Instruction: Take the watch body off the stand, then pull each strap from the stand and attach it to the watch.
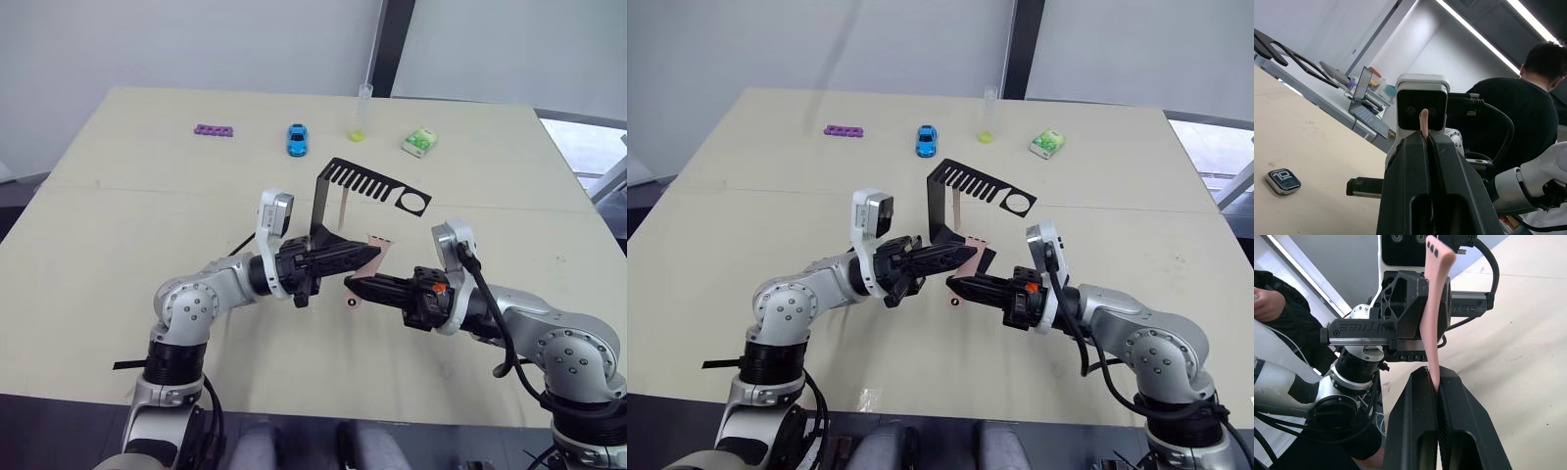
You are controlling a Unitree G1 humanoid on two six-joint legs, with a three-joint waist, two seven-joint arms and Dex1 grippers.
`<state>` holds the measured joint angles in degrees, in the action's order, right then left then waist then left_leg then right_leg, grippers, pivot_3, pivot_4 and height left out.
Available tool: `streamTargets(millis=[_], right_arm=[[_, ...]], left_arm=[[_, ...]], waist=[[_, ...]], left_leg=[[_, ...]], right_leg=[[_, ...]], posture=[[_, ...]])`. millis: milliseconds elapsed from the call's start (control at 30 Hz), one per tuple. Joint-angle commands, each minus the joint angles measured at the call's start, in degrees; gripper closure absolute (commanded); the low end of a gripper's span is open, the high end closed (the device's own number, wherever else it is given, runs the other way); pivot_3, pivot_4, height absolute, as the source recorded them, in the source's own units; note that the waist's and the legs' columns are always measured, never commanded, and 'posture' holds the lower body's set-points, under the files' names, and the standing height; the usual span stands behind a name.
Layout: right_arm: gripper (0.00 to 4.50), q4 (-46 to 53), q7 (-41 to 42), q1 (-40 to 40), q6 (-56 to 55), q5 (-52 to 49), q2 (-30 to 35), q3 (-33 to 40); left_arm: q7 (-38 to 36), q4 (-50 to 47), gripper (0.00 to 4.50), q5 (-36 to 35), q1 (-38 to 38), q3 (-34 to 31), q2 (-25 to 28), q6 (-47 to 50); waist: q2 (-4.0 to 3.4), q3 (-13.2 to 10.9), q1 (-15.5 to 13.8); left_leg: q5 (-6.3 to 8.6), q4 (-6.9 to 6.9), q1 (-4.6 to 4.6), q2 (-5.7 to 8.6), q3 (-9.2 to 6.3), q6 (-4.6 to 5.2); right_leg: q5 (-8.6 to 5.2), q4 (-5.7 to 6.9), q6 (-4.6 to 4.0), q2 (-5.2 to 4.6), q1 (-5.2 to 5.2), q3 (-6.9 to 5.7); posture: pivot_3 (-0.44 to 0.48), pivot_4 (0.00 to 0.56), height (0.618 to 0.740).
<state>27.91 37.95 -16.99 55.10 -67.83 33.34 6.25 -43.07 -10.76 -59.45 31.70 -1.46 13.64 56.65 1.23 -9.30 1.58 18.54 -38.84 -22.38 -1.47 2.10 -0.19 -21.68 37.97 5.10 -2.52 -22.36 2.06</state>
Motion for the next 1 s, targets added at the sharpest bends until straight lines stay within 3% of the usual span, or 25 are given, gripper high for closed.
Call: streamTargets(millis=[33,233,333,433,867,1000], right_arm=[[4.5,1.88,-0.61,0.01,-0.58,-1.93,0.49,1.46],[4.5,1.98,-0.61,0.02,-0.63,-2.06,0.57,1.42],[4.5,2.01,-0.54,0.08,-0.67,-2.05,0.6,1.41],[4.5,1.91,-0.58,0.09,-0.67,-2.05,0.65,1.4],[4.5,1.68,-0.75,-0.02,-0.64,-2.14,0.61,1.42],[4.5,1.64,-0.85,-0.06,-0.64,-2.29,0.56,1.48]], left_arm=[[0.02,-2.11,4.45,-1.65,-0.02,-0.04,-0.43,-0.04],[0.07,-1.48,4.45,-1.78,0.29,0.38,-0.12,1.01],[-0.19,-1.66,3.52,-0.9,0.32,0.59,0.03,0.24],[0.07,-1.6,2.08,-0.37,0.4,0.68,0.05,-0.18],[0.37,-1.45,2.08,-0.45,0.46,0.76,-0.59,-0.65],[0.17,-1.52,3.39,-1.36,0.42,0.23,-0.88,-0.44]], waist=[[0.0,0.0,0.01],[0.0,0.0,0.0],[0.0,0.0,0.01],[0.0,0.0,0.02],[0.0,0.0,0.0],[0.0,0.0,0.0]], left_leg=[[0.0,0.0,0.0,0.0,0.0,0.0],[0.0,0.0,0.0,0.0,0.0,0.0],[0.0,0.01,0.0,0.0,0.0,0.0],[0.0,0.01,0.0,0.0,0.0,0.0],[0.0,0.02,0.0,0.0,0.0,0.0],[0.0,0.02,0.0,0.0,0.0,0.0]], right_leg=[[0.0,0.0,0.0,0.0,0.0,0.0],[0.0,0.0,0.0,0.0,0.0,0.0],[0.0,-0.01,0.0,0.0,0.0,0.0],[0.0,0.0,0.0,0.0,0.0,0.0],[0.0,-0.01,0.0,0.0,0.0,0.0],[0.0,-0.02,0.0,0.0,0.0,0.0]], posture=[[0.0,0.15,0.74],[0.0,0.15,0.74],[0.0,0.15,0.74],[0.0,0.15,0.74],[0.0,0.15,0.74],[0.0,0.15,0.74]])
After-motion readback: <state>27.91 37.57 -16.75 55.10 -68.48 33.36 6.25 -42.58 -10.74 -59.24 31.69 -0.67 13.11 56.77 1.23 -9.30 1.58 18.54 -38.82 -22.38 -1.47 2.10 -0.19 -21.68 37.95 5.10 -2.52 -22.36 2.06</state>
